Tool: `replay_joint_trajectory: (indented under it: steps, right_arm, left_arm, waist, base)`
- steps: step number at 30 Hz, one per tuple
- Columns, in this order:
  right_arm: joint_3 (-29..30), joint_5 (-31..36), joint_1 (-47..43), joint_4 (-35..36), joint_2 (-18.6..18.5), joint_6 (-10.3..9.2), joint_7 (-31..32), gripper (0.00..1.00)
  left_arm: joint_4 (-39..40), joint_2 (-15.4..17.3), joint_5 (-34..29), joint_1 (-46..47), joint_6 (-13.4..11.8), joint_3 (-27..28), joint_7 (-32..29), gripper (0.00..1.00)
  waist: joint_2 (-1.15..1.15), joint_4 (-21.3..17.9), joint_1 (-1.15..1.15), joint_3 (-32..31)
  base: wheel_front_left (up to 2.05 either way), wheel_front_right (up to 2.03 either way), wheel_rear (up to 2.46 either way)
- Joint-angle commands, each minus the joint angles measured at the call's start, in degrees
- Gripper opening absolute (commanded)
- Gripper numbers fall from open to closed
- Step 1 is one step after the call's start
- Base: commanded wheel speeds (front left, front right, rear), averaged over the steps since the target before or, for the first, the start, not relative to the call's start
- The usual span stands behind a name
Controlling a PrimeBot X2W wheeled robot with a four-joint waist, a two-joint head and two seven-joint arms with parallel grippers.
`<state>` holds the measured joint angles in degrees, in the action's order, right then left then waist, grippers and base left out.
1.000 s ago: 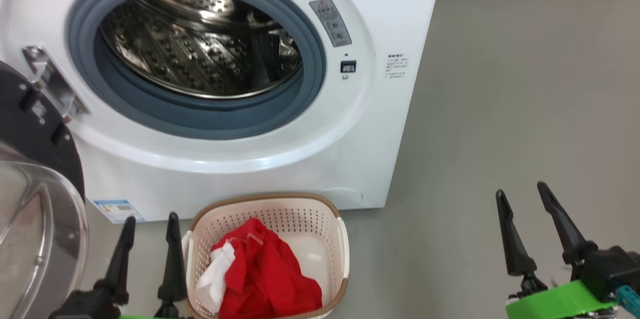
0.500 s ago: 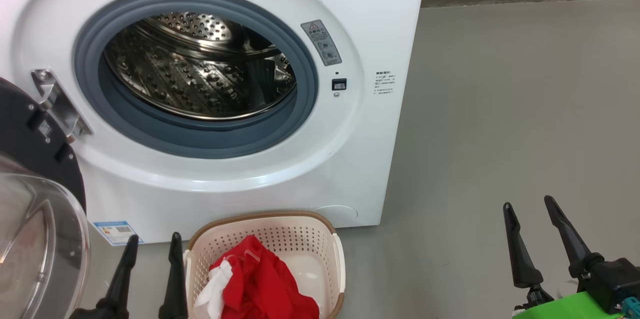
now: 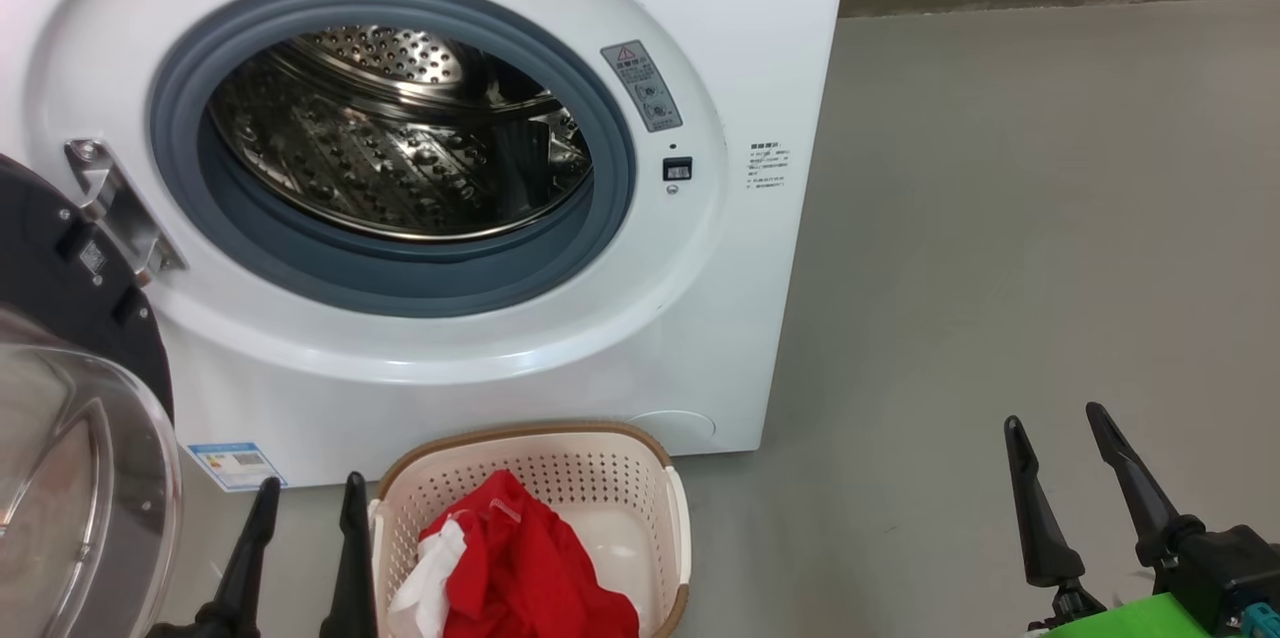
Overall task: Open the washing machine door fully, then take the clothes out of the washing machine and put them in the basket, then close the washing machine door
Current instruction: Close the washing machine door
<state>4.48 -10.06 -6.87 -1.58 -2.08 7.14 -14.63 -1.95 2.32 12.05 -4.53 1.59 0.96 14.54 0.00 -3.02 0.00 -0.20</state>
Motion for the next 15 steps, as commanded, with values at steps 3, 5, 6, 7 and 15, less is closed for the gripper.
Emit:
replay_joint_trajectory:
  steps: [3,5,6,7,15]
  right_arm:
    - [-1.49,-0.28,1.01,1.35,-0.79,0.35,-0.37,1.0]
    - [-1.47,-0.36,1.0,1.33,-0.79,0.35,-0.37,1.0]
    - [-1.47,-0.4,1.02,1.35,-0.79,0.35,-0.37,1.0]
    - [-1.48,-0.44,1.03,1.36,-0.79,0.35,-0.37,1.0]
    - [-1.56,-0.57,0.99,1.28,-0.79,0.35,-0.37,1.0]
  left_arm:
    - [1.6,0.56,-0.52,1.35,-0.08,1.67,0.46,1.0]
    - [1.55,0.56,-0.6,1.35,-0.09,1.65,0.46,1.0]
    - [1.48,0.56,-0.72,1.38,-0.12,1.64,0.46,1.0]
    - [1.46,0.56,-0.75,1.41,-0.15,1.64,0.46,1.0]
    - [1.33,0.56,-1.25,1.65,-0.04,1.56,0.46,1.0]
  waist:
    - [0.0,0.06,0.0,-0.13]
    - [0.0,0.11,0.0,-0.14]
    - [0.0,0.15,0.0,-0.12]
    - [0.0,0.18,0.0,-0.11]
    - [0.0,0.48,0.0,0.14]
  base:
    - [-0.91,0.77,0.14]
    - [-1.21,1.14,0.07]
    - [-1.38,1.38,0.0]
    - [-1.52,1.52,0.0]
    - [-1.96,1.95,0.01]
